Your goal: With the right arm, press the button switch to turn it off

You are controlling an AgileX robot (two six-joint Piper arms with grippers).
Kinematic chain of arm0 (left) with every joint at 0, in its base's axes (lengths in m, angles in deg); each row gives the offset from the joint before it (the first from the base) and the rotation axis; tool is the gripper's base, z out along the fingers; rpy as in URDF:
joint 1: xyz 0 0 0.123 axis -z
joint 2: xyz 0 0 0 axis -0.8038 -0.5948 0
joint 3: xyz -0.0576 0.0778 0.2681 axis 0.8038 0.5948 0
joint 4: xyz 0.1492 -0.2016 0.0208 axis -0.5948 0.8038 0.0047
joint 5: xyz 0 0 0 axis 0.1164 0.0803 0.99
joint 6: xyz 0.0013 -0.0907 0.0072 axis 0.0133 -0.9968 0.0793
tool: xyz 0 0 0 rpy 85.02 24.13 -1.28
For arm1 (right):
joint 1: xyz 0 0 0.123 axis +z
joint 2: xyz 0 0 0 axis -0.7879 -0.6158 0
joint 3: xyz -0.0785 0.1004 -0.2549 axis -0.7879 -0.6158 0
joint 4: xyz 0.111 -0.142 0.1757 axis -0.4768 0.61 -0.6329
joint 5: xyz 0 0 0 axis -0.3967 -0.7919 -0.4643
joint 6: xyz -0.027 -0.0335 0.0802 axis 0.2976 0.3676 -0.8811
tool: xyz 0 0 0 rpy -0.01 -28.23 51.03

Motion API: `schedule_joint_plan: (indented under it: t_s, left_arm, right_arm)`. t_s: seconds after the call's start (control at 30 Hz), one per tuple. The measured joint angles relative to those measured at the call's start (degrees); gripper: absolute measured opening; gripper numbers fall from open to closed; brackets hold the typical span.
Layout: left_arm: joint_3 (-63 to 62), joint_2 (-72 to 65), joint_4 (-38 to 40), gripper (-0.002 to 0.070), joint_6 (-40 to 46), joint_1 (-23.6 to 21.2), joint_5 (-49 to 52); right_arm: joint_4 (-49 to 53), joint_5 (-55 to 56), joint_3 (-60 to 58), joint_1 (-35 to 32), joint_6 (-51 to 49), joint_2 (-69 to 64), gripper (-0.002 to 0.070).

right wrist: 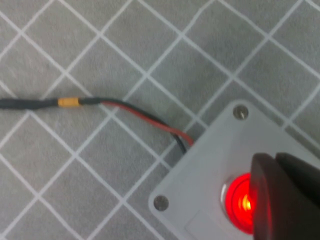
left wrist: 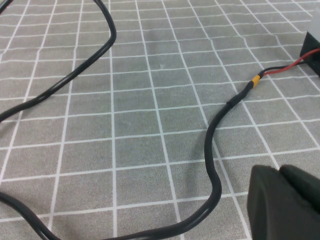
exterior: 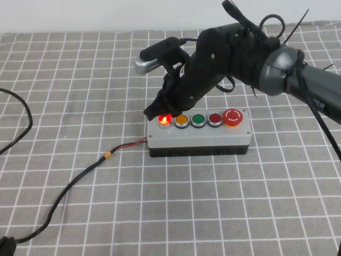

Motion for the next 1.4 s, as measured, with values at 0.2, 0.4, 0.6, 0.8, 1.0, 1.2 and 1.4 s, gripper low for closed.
schedule_joint_plan:
  t_s: [0.2, 0.4, 0.6, 0.8, 1.0, 1.2, 1.4]
  left_arm:
    - [0.0, 0.0, 0.0, -0.0003, 0.0, 0.0, 0.0]
    - [0.0, 0.0, 0.0, -0.0003, 0.0, 0.0, 0.0]
    - [0.0, 0.0, 0.0, -0.0003, 0.0, 0.0, 0.0]
    - [0.0, 0.0, 0.0, -0.0003, 0.0, 0.0, 0.0]
    - [0.0, 0.0, -0.1, -0.0003, 0.0, 0.0, 0.0]
    - [0.0, 0.0, -0.1, -0.0003, 0.0, 0.0, 0.0]
    - [0.0, 0.0, -0.1, -0.0003, 0.0, 0.0, 0.0]
  right_arm:
    - [0.4, -0.6, 0.9, 0.0, 0.0, -1.1, -0.0017]
    - [1.1, -0.9, 1.1, 0.0, -0.5, -0.7, -0.0017]
    - [2.6, -1.7, 3.2, 0.0, -2.5, 1.7, -0.0017]
    - [5.3, -2.2, 6.6, 0.0, -2.7, 10.1, -0.0017]
    - [14.5, -7.0, 6.9, 0.0, -6.4, 20.8, -0.0017]
    - [17.5, -13.7, 6.9, 0.0, -7.1, 31.4, -0.0017]
    - [17.6, -17.0, -1.3, 0.0, -7.1, 42.5, -0.0017]
